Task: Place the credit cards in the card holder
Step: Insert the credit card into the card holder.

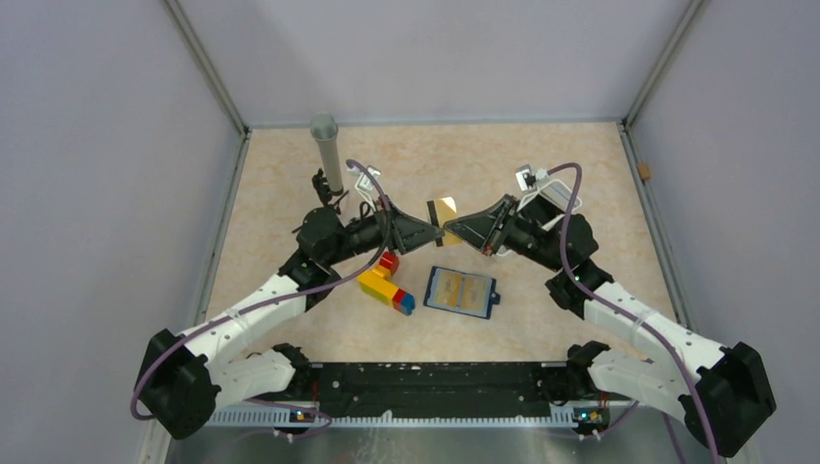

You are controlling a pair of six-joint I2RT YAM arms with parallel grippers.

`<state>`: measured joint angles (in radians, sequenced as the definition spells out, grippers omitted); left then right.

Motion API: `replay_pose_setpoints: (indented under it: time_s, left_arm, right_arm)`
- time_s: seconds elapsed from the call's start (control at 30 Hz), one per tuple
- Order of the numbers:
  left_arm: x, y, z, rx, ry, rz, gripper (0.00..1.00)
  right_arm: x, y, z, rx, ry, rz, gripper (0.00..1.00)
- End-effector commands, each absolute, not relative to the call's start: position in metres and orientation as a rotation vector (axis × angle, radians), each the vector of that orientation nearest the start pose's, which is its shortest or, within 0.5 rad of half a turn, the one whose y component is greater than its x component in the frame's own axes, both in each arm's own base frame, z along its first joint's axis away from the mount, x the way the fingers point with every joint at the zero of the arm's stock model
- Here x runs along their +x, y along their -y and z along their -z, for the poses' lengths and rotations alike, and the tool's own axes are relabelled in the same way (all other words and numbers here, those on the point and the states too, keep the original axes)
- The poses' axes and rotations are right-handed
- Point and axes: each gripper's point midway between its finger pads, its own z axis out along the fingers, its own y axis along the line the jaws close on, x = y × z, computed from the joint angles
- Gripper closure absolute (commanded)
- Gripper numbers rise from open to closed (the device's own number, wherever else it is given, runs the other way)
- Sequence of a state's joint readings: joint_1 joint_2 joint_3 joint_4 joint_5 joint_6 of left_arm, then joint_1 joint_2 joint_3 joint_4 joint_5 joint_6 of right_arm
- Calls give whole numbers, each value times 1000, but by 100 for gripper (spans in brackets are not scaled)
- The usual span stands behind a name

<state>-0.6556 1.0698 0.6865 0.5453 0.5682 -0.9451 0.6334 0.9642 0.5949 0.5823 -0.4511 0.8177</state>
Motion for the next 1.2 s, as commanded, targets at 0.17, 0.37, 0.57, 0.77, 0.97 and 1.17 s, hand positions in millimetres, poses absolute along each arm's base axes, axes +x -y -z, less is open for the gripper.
replay_pose_setpoints:
  time_s: [0.17,0.37,0.57,0.77,0.97,1.17]
  left_arm:
    - [207,309,-343,292,-1540,1667,95]
    - [209,305,-320,305,-1640,1588,100]
    - [208,293,-257,398,-1953,1381,100]
    - [197,293,-204,586,-2267,1290,100]
    - [195,311,-163,567,-2459,1353,100]
    - [202,326,-148,517,-2483,1339,100]
  right_arm:
    - [202,-285,-308,-302,-1543,-1513,100]
    - [217,-274,-293,-222,-1669,-1362,73]
    - [234,-227,-256,-61,-1874,-1001,44]
    - [224,-172,-177,143,-2209,-623,42]
    - [201,-181,-108,199,-2410,-663,43]
    - [196,-178,-72,256,-2510,-595,41]
